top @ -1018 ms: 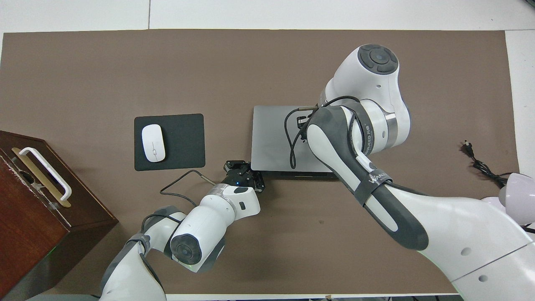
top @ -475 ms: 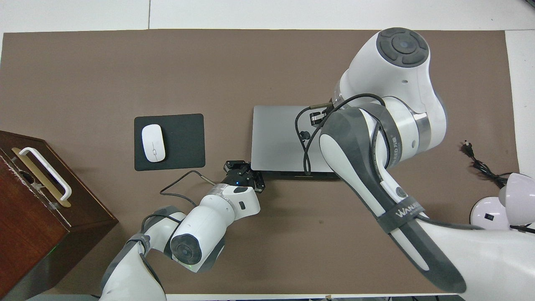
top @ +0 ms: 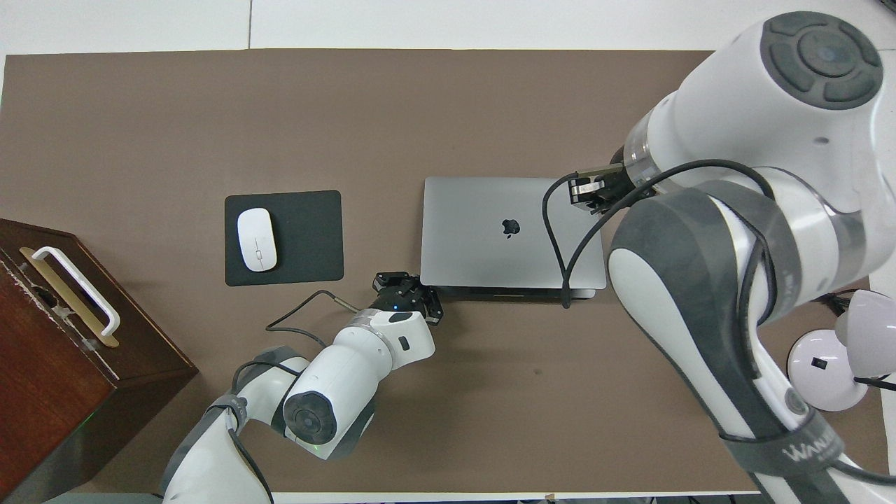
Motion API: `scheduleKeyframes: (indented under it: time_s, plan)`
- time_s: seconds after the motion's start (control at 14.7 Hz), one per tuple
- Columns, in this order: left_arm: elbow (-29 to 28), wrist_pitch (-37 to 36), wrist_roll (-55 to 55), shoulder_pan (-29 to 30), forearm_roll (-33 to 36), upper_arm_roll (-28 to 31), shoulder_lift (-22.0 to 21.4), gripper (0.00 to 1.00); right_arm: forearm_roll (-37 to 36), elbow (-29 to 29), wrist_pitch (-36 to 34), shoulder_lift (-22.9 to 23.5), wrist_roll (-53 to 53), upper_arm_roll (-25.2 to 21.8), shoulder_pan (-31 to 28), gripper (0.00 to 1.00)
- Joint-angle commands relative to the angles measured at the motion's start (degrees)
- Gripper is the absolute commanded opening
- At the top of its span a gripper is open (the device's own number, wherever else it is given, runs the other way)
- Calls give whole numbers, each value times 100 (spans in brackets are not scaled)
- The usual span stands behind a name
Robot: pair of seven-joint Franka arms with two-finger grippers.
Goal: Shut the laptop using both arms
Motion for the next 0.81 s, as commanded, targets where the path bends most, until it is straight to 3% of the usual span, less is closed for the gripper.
scheduleKeyframes:
  time_s: [0.0,0.34,0.61,0.75]
  plan:
    - [-408,-990,-163,-121,-11,59,-581,0,-107,-63,-236,-238,108,36,-30,96]
    - [-400,-3212,-76,-24,-11,86,-2004,0,-239,-45,-771,-642,56,45,-144,100]
    - [-268,-4803,-93,187,-11,103,-2937,0,-178,68,-1308,-915,-444,263,-758,100]
    - [47,-5988,-102,397,-11,112,-3394,0,-203,113,-1344,-1047,-445,414,-1023,100]
